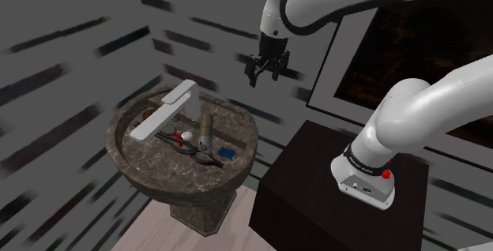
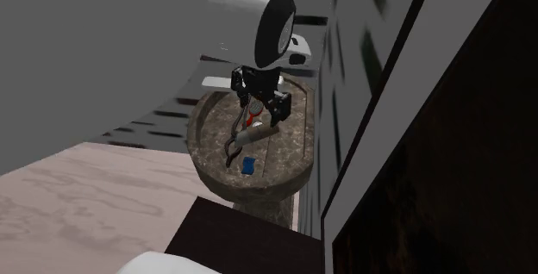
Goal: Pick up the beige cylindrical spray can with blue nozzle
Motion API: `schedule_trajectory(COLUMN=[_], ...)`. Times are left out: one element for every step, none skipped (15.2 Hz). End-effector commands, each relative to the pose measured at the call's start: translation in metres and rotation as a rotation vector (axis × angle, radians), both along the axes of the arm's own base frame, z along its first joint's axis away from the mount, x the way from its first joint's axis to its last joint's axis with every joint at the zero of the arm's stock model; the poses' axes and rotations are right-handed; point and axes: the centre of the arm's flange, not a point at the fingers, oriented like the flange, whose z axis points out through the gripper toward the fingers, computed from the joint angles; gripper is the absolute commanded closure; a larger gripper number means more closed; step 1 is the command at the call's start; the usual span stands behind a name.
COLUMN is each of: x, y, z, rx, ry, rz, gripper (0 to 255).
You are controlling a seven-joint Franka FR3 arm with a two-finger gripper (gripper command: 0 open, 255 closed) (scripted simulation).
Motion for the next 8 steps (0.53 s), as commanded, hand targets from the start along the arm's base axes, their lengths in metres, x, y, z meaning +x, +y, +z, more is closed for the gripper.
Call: schedule_trajectory(x=[0.01, 0.016, 0.022, 0.028, 0.035, 0.041, 0.048, 0.054], y=[0.012, 0.018, 0.024, 0.029, 0.035, 0.04, 0.046, 0.051], z=[-0.021, -0.031, -0.041, -0.052, -0.062, -0.072, -0.083, -0.093], rx=[-0.008, -0.012, -0.017, -0.021, -0.026, -0.03, -0.034, -0.039], ry=[-0.005, -0.006, -0.008, -0.009, -0.01, -0.012, -0.013, -0.015], rz=[-0.026, -0.037, -0.049, -0.061, -0.073, -0.085, -0.097, -0.109], gripper=[0, 0, 0, 0, 0, 0, 0, 0])
